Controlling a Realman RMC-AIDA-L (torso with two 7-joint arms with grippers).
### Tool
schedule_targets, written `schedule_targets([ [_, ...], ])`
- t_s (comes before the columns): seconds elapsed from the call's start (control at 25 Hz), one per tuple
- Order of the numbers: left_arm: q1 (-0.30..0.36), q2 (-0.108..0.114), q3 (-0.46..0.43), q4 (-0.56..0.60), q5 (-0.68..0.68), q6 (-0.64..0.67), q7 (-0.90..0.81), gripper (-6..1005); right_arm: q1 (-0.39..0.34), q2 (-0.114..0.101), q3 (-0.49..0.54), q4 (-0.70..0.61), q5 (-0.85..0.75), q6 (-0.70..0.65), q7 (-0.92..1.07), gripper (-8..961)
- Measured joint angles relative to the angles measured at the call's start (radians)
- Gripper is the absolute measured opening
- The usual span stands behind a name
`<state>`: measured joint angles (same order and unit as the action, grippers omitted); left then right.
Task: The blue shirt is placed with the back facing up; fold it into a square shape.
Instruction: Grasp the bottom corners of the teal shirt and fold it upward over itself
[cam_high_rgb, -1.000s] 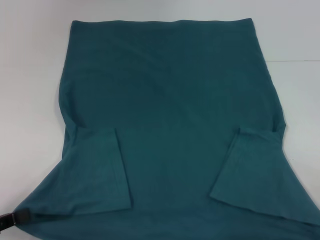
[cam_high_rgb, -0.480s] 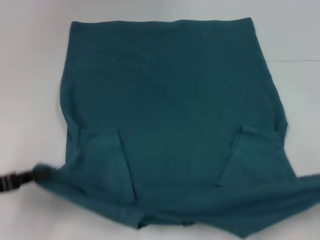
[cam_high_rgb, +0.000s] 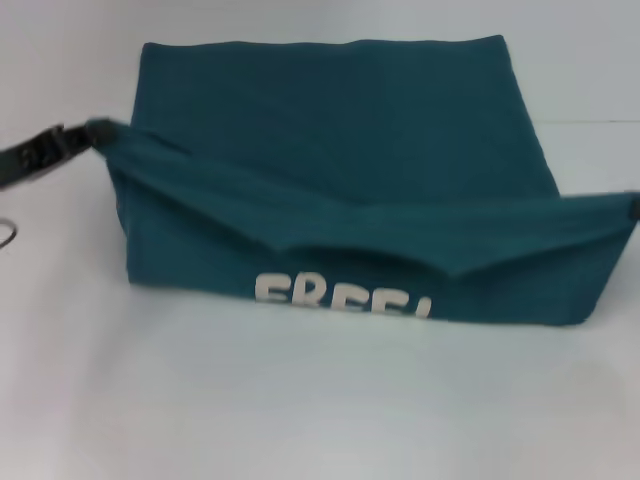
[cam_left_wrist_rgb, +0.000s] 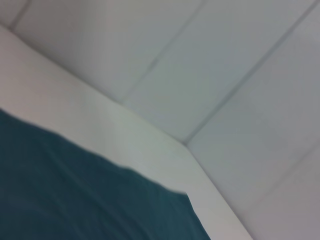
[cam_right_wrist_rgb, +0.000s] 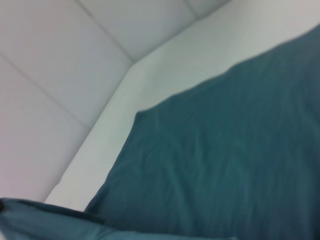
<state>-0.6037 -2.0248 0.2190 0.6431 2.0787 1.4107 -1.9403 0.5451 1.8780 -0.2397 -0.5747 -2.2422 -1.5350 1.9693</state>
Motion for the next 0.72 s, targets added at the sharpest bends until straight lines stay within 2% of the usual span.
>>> schedule_targets([
  [0.04,-0.035,0.0,0.002,-0.037,-0.027,-0.071,0.023,23,0.013,0.005,-0.001,0.003,0.005,0.032,0.0,36],
  [0.24,-0.11,-0.011,0.005,-0.131,-0.075,-0.238,0.106,23,0.08,0.035,-0.008,0.037,0.053,0.231,-0.03,35],
  [0.4,-0.163,-0.026,0.006,-0.189,-0.117,-0.369,0.182,23,0.118,0.044,-0.021,0.07,0.059,0.337,-0.07,35],
  [0.52,-0.183,-0.043,0.007,-0.205,-0.171,-0.442,0.238,22,0.17,0.062,-0.051,0.109,0.06,0.503,-0.118,35],
  [0.6,-0.193,-0.058,0.007,-0.212,-0.225,-0.493,0.292,22,0.184,0.068,-0.056,0.12,0.06,0.539,-0.136,35],
  [0.72,-0.204,-0.064,0.006,-0.238,-0.298,-0.546,0.368,21,0.228,0.083,-0.061,0.143,0.06,0.651,-0.196,36],
])
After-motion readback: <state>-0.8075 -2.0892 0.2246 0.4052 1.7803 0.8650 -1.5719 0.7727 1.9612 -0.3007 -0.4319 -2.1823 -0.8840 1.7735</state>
